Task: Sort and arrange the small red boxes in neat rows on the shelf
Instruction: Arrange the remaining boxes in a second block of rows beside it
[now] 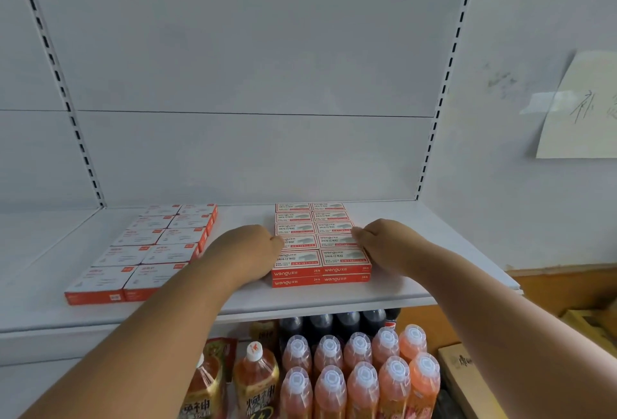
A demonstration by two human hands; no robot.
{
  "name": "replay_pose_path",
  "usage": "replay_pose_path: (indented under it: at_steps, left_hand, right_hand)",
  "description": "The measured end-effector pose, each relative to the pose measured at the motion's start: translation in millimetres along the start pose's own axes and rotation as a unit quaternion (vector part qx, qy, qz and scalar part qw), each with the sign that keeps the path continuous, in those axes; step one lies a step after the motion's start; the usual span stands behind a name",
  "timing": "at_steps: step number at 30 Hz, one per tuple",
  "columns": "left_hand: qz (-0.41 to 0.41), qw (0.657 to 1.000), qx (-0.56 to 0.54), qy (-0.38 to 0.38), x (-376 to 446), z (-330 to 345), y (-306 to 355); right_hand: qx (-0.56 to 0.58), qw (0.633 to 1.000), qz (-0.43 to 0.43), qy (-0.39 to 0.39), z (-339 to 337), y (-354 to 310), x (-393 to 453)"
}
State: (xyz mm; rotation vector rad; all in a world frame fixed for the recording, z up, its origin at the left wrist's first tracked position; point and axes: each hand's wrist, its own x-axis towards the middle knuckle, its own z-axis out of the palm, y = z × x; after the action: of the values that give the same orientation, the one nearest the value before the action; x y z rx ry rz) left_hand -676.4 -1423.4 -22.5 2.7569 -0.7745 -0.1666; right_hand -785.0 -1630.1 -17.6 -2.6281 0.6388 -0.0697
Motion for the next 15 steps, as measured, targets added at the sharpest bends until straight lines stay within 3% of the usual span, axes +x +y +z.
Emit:
replay_pose_path:
  at_steps: [7, 15]
  left_hand:
    - [0.002, 1.000, 0.000, -0.008, 0, 1, 0]
    - [-0.009, 1.000, -0.009, -0.002, 4, 3, -3]
  right_hand:
    - [-0.069, 0.997, 0.026, 0.004, 7, -6, 4]
    - [-0.029, 0.999, 0.022, 0.001, 4, 0, 12]
